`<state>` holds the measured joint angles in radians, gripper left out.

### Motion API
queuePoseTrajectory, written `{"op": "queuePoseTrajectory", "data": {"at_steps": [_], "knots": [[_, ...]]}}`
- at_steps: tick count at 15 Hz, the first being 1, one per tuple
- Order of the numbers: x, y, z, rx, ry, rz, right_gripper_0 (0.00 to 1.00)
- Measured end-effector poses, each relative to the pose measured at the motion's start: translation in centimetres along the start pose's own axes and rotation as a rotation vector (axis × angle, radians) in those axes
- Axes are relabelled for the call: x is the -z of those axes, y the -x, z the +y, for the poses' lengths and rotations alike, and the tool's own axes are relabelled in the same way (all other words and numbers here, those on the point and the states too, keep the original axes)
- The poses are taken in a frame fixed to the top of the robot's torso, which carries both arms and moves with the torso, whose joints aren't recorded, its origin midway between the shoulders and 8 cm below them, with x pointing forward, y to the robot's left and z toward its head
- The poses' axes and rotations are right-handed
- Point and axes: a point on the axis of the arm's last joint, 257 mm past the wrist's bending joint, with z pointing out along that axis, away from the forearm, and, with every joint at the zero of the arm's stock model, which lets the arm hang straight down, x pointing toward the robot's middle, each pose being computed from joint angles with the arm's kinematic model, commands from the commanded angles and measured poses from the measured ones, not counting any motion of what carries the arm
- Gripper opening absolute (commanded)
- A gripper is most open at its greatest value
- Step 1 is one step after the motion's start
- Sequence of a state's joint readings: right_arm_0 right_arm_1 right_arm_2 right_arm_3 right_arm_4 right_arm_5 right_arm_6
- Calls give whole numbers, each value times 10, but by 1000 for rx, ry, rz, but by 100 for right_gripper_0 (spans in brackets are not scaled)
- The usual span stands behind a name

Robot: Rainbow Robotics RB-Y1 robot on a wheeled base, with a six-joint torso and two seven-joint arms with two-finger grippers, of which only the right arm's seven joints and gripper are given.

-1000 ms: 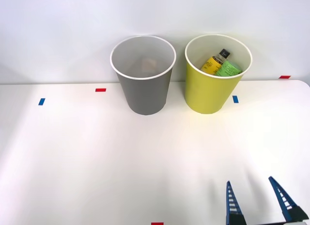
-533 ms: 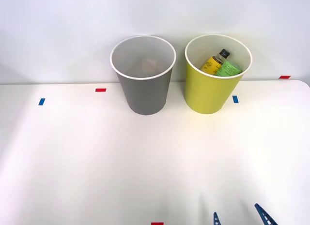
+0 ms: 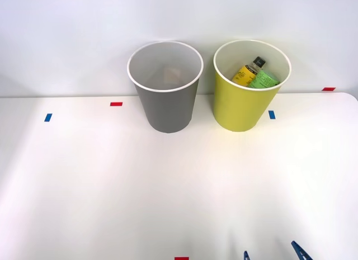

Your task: Put cans in the gray bin, plastic bottles in the light green bin

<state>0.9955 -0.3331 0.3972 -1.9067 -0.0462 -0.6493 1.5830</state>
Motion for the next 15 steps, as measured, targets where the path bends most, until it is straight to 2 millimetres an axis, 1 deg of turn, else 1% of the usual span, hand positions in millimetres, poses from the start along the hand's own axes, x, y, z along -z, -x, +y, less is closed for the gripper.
{"op": "queuePoseTrajectory", "data": {"at_steps": [15], "knots": [[0,0,0,0,0,0,100]]}}
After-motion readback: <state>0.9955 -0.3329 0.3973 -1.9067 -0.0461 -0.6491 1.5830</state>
